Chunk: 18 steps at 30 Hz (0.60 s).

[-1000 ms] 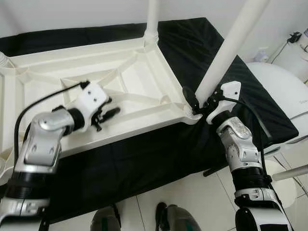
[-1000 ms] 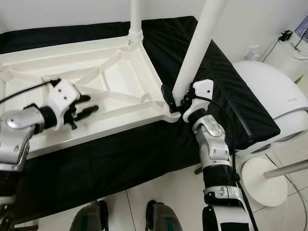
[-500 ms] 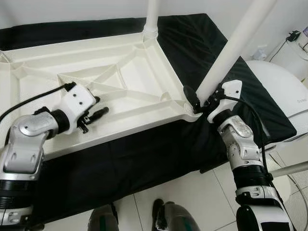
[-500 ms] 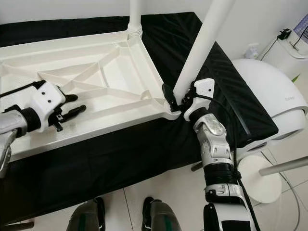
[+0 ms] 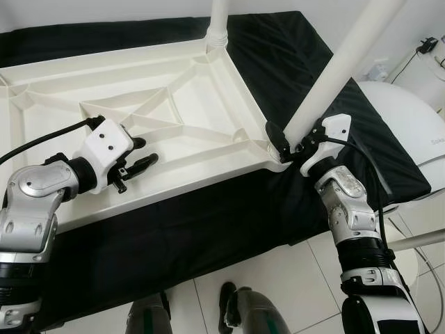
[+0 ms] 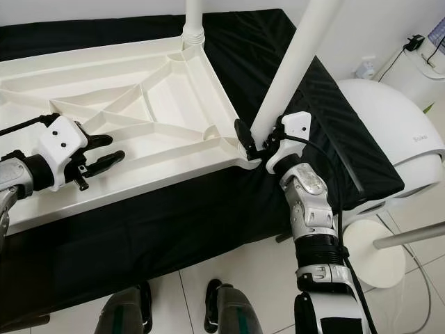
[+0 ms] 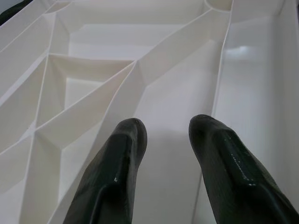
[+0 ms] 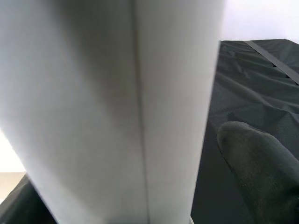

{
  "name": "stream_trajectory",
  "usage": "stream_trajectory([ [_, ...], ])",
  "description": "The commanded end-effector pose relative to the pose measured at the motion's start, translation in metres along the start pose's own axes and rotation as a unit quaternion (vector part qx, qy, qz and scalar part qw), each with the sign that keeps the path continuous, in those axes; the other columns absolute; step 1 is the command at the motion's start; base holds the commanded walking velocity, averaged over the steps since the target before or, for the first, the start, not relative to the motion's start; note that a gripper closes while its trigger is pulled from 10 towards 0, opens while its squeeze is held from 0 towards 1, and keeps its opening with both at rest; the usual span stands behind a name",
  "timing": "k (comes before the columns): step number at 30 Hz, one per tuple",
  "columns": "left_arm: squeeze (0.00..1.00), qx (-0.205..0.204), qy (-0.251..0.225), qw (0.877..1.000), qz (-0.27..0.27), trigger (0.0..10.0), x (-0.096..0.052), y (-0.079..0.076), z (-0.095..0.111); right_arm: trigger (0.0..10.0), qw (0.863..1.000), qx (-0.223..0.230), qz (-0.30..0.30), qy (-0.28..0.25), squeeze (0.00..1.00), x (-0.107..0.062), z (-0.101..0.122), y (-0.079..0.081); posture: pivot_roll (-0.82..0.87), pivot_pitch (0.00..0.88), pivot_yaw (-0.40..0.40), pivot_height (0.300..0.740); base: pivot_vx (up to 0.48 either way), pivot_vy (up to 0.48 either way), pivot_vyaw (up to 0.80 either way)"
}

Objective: Building children table

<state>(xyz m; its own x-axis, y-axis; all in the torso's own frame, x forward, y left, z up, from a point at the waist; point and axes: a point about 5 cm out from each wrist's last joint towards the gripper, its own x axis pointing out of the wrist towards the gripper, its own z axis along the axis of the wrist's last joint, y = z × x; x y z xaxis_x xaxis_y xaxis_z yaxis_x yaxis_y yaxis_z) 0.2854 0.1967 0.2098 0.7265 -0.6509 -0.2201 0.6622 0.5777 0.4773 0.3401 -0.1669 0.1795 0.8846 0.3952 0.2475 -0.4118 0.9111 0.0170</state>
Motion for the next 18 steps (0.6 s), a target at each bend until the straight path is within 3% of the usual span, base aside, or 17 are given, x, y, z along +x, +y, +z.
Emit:
stream_trajectory([
  [1, 0.00, -0.006, -0.009, 1.000, -0.016, 10.0, -0.001, -0.004, 0.003, 10.0, 0.999, 0.004, -0.022, 0.026, 0.00, -0.009, -0.010, -0.011, 0.03, 0.207, -0.096, 0.740, 0.000, 0.000, 0.00],
  [6, 0.00, 0.001, -0.004, 0.998, -0.056, 10.0, 0.002, -0.017, 0.000, 10.0, 0.999, 0.002, -0.019, 0.026, 0.00, -0.007, -0.009, -0.011, 0.02, 0.204, -0.099, 0.740, 0.000, 0.000, 0.00],
  [14, 0.00, 0.030, 0.030, 0.997, -0.058, 10.0, 0.004, -0.019, -0.010, 10.0, 1.000, 0.000, -0.019, 0.024, 0.00, -0.004, -0.007, -0.012, 0.02, 0.199, -0.101, 0.740, 0.000, 0.000, 0.00],
  [18, 0.00, 0.024, 0.038, 0.998, -0.047, 10.0, 0.004, -0.014, -0.012, 10.0, 1.000, -0.002, -0.019, 0.020, 0.00, -0.003, -0.004, -0.012, 0.01, 0.204, -0.100, 0.740, 0.000, 0.000, 0.00],
])
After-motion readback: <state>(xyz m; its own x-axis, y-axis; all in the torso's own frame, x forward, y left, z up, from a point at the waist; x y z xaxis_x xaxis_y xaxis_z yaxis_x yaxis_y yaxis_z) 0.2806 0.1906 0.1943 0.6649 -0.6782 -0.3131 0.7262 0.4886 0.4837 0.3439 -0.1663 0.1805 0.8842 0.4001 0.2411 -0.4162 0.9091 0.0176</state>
